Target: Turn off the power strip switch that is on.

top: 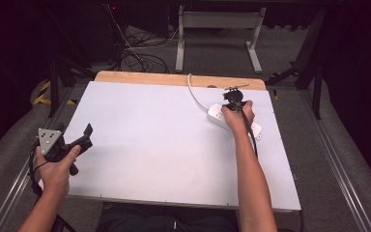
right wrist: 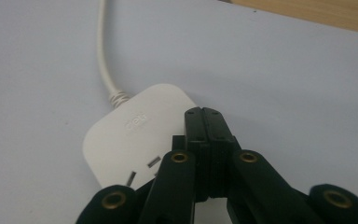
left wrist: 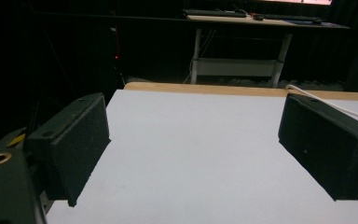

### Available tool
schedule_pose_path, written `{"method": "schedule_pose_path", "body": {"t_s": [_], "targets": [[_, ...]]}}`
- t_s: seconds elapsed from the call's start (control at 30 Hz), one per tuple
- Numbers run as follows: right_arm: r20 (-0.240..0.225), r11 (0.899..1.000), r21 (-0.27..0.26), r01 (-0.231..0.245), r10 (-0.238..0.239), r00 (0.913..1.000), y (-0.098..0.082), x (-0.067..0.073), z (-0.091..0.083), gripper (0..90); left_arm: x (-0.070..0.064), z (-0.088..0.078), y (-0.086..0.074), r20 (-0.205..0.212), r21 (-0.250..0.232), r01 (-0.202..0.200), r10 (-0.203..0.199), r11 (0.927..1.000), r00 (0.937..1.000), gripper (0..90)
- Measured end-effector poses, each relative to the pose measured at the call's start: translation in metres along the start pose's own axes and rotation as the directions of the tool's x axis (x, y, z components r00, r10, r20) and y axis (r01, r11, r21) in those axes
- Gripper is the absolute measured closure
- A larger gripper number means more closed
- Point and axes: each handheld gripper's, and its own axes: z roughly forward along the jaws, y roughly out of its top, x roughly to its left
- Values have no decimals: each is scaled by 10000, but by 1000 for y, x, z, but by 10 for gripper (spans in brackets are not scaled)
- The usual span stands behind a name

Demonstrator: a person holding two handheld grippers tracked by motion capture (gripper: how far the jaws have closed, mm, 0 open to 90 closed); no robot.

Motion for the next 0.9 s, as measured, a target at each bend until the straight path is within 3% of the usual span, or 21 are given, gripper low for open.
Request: {"method": "schedule_pose_path", "body": {"t_s": [0.3, 0.53, 0.67, 0.73, 0.9], "targets": [[239, 10000, -49, 15, -14, 9997, -1, 2, 0, 900, -1, 1, 0, 52, 45, -1, 1, 10000, 10000, 95], [499, 9982, -590, 114, -85, 9987, -6, 7, 3, 900, -3, 1, 0, 148, 59, 8, -9, 10000, 9999, 96], [623, 9978, -627, 196, -156, 9979, -7, 9, 3, 900, -3, 1, 0, 169, 85, 3, -4, 10000, 9999, 96], [508, 9972, -738, -93, 130, 9986, -8, 7, 3, 900, -3, 1, 0, 187, 80, 54, -55, 10000, 9998, 96], [424, 9964, -818, -236, 271, 9987, -10, 7, 3, 900, -2, 1, 0, 185, 86, 43, -44, 10000, 9998, 96]]}}
